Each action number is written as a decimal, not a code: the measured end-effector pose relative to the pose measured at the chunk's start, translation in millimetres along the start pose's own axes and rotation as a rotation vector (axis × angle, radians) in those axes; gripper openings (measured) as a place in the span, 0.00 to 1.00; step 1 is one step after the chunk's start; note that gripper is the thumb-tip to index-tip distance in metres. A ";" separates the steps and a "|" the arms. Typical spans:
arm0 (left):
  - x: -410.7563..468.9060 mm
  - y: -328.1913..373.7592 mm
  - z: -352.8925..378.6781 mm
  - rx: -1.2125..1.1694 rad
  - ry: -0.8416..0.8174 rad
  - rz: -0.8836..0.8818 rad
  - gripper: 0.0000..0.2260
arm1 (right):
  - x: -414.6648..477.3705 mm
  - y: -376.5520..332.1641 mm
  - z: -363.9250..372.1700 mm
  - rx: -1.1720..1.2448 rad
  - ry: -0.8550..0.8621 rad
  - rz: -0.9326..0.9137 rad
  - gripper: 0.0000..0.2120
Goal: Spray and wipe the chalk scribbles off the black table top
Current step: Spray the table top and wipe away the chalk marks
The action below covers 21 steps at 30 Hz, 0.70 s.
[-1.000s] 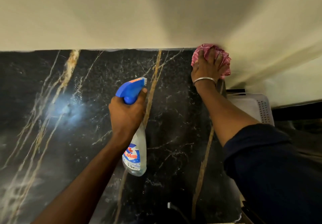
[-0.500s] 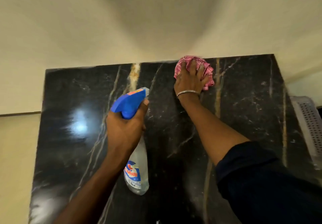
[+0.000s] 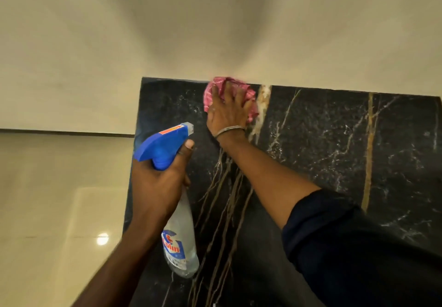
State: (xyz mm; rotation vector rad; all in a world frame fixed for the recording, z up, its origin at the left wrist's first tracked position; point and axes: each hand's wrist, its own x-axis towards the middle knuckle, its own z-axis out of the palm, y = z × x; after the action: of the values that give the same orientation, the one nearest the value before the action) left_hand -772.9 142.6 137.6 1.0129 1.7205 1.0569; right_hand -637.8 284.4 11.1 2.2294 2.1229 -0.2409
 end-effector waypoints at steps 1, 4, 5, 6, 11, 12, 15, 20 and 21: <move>2.3 -2.2 -6.3 -0.003 0.013 0.001 0.11 | 2.9 -21.2 2.1 -0.011 -0.010 -0.055 0.32; 7.4 -7.1 -20.6 0.003 0.054 0.019 0.12 | 12.8 -82.1 8.8 -0.039 -0.044 -0.148 0.32; 8.4 -9.2 -25.1 0.006 0.069 0.019 0.12 | 15.1 -102.7 10.1 -0.053 -0.050 -0.178 0.32; 8.8 -10.9 -28.8 0.003 0.083 0.012 0.12 | 17.0 -121.5 10.5 -0.074 -0.051 -0.216 0.32; 8.3 -15.7 -37.9 0.010 0.123 -0.023 0.13 | 22.1 -162.0 12.7 -0.077 -0.030 -0.227 0.30; 7.8 -15.4 -36.8 0.004 0.130 -0.025 0.14 | 23.4 -156.5 13.8 -0.097 -0.018 -0.256 0.29; 5.6 -12.5 -29.1 0.013 0.120 -0.011 0.15 | 32.9 -124.8 15.6 -0.141 0.024 -0.393 0.29; -2.5 -0.7 -4.0 0.017 0.078 0.001 0.17 | 28.7 -40.9 9.4 -0.104 0.020 -0.376 0.30; -5.2 2.1 4.5 0.012 0.061 0.003 0.16 | 25.7 -18.5 8.5 -0.088 0.025 -0.358 0.29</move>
State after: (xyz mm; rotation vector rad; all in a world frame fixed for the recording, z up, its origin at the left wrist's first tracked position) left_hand -766.7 139.6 139.6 1.0000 1.7763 1.0905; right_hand -655.8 309.6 0.1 1.8032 2.4822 -0.1306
